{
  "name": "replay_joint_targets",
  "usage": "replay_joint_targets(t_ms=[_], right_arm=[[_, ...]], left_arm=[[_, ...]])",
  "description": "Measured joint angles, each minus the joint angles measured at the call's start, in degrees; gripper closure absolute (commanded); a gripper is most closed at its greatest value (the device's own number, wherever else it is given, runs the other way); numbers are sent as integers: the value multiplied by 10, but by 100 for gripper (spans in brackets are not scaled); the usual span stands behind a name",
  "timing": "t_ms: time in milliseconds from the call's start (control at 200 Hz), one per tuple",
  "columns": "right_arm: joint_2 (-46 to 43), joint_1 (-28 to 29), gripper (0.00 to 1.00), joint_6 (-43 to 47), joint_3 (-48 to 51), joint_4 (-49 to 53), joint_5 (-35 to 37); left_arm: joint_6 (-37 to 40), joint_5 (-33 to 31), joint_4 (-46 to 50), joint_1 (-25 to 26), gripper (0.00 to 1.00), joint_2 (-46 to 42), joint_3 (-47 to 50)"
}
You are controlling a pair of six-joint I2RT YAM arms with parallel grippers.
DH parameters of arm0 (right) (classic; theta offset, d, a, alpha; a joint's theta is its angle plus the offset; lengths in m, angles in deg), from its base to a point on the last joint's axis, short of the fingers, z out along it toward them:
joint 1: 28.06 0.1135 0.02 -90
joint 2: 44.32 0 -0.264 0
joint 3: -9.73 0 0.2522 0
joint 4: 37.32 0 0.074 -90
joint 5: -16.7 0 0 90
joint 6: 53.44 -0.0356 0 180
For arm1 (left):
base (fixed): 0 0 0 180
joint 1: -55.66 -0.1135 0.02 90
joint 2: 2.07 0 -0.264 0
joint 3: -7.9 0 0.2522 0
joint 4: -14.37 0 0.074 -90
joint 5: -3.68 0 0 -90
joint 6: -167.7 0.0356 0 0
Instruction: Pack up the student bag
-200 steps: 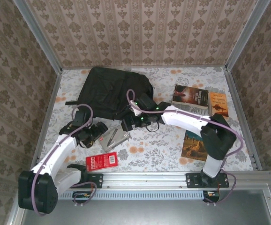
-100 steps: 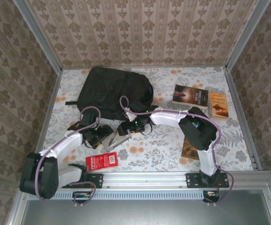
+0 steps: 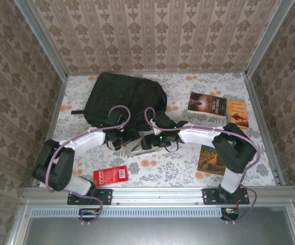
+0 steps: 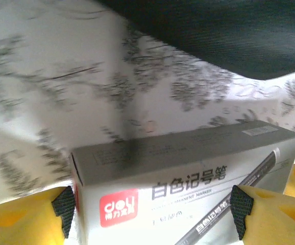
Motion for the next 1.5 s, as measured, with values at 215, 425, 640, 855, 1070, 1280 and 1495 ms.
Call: replay_joint_targets(t_ms=[215, 425, 640, 855, 1070, 1280, 1495], right_arm=[[-91, -33, 9, -17, 40, 15, 65], [-121, -59, 3, -14, 52, 37, 86], [-104, -60, 2, 2, 29, 69, 87], [-27, -60, 2, 32, -50, 90, 78], [34, -66, 2, 63, -152, 98, 42], [94, -68, 2, 68, -178, 90, -8], [98, -64, 1, 68, -155, 76, -38]], left_arm=[[38, 16, -2, 40, 15, 53, -61], [57, 25, 8, 41, 11, 57, -69], [70, 11, 47, 22, 9, 17, -70], [88, -32, 107, -16, 9, -74, -70], [113, -56, 150, -91, 9, -164, -70], [146, -50, 160, -121, 8, -210, -70], [169, -29, 159, -145, 8, -219, -68]])
